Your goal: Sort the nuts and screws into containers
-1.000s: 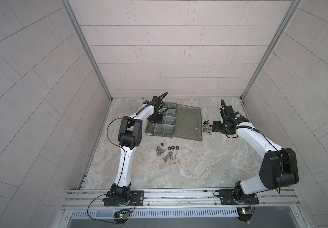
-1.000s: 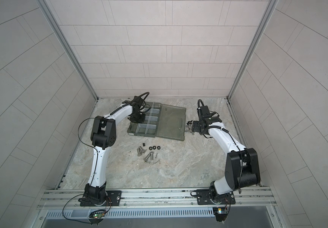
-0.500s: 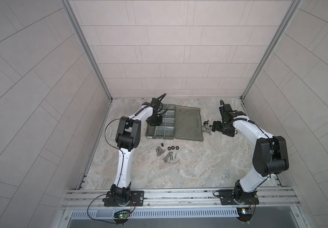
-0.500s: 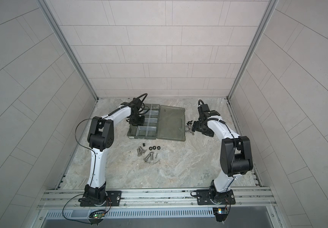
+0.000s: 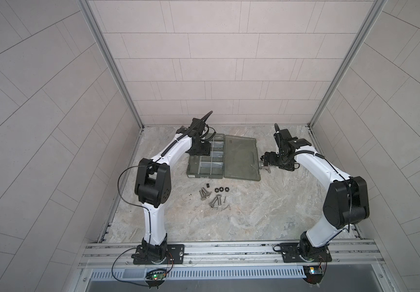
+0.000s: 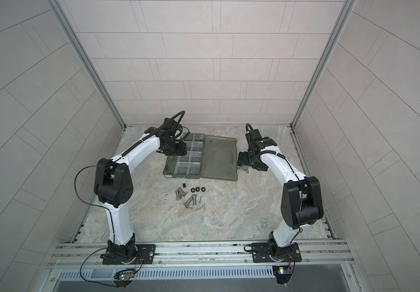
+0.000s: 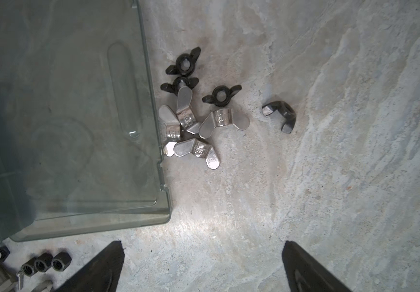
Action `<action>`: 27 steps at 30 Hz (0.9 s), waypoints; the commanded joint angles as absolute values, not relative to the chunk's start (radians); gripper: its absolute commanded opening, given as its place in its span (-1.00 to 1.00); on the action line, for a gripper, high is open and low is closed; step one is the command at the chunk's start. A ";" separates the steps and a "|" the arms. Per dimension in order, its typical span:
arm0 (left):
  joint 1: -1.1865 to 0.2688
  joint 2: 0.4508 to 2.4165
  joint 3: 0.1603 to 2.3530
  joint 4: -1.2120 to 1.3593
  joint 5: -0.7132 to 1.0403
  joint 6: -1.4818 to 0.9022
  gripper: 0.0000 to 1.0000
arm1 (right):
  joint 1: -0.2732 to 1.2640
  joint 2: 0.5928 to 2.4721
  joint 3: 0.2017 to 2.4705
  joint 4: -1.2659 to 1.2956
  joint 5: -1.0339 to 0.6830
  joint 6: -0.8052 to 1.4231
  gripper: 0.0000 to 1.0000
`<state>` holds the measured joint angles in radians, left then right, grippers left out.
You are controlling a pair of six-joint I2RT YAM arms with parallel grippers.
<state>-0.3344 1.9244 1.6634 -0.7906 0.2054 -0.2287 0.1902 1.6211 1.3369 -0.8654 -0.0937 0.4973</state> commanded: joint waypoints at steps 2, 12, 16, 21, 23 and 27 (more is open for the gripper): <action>-0.370 1.766 1.490 -0.819 0.184 -0.275 0.31 | 0.218 1.530 1.344 -0.942 -0.048 0.471 0.99; -0.438 1.486 1.061 -0.808 0.152 -0.515 0.11 | 0.239 1.416 1.285 -0.952 -0.059 0.471 0.99; -0.458 1.464 0.982 -0.786 0.155 -0.567 0.11 | 0.246 1.399 1.270 -0.960 -0.069 0.459 0.99; -0.503 1.462 0.931 -0.729 0.158 -0.627 0.09 | 0.252 1.383 1.254 -0.979 -0.071 0.442 0.99; -0.519 1.473 0.924 -0.710 0.153 -0.638 0.09 | 0.253 1.364 1.236 -0.980 -0.075 0.444 0.99; -0.532 1.506 0.931 -0.701 0.124 -0.640 0.07 | 0.253 1.314 1.201 -0.981 -0.074 0.439 0.99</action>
<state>-0.5243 1.4879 0.9329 -0.7204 0.1596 -0.6132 0.2489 1.3640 1.2156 -0.9504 -0.0830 0.4477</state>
